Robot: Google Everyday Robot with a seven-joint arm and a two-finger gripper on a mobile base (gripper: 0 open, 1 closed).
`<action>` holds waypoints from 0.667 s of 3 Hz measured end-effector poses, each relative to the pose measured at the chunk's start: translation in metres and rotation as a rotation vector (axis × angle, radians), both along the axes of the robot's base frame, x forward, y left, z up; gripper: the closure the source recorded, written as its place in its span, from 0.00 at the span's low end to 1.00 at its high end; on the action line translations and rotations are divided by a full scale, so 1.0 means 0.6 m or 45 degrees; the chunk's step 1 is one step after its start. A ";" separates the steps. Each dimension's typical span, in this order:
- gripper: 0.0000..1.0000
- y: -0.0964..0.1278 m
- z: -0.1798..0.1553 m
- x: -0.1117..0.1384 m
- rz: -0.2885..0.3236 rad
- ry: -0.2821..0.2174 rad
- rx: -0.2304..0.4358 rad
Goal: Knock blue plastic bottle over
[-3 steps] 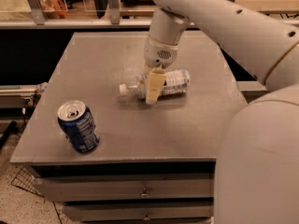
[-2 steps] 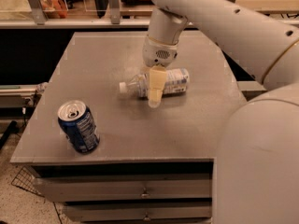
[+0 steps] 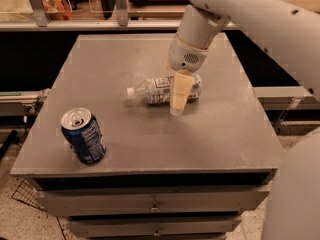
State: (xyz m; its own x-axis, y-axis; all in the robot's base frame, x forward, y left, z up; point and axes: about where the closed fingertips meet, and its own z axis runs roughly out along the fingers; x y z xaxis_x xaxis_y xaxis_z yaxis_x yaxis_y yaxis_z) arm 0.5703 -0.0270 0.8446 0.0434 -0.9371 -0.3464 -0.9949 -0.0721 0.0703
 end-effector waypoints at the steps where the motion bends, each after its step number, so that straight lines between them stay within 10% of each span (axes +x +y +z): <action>1: 0.00 -0.045 0.043 -0.016 -0.124 -0.104 0.199; 2: 0.00 -0.129 0.100 0.000 -0.319 -0.326 0.559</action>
Offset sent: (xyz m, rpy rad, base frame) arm 0.0013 -0.2182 0.1313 0.8296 -0.4717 -0.5555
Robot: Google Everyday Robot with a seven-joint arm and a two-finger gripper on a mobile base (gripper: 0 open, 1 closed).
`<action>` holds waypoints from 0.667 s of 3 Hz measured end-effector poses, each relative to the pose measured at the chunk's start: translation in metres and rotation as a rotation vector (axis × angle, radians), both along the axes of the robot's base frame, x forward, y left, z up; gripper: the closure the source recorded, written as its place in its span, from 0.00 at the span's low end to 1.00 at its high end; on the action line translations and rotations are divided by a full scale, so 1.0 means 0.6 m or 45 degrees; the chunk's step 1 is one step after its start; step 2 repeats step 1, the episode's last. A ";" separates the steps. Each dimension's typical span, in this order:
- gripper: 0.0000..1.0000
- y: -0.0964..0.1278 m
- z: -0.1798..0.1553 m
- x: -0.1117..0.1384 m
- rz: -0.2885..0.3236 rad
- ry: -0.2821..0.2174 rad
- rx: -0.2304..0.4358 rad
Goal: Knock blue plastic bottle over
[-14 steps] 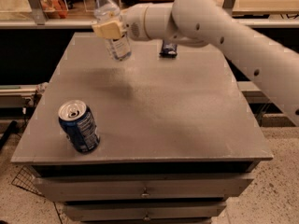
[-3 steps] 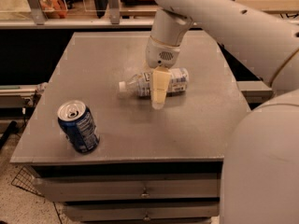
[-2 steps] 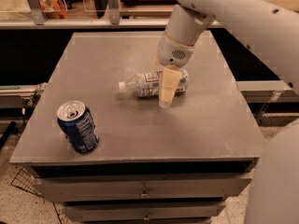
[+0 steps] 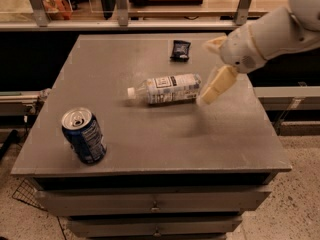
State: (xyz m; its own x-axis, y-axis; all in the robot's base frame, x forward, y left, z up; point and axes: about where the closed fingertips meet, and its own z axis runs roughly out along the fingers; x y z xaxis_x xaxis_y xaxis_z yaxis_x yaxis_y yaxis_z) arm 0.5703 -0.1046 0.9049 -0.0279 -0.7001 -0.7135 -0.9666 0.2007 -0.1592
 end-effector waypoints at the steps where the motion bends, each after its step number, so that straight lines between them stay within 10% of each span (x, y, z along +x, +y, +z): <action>1: 0.00 -0.055 0.028 -0.007 -0.109 -0.050 0.092; 2: 0.00 -0.055 0.028 -0.007 -0.109 -0.050 0.092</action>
Offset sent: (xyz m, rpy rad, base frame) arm 0.0000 0.0000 0.0000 0.0000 0.0000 0.0000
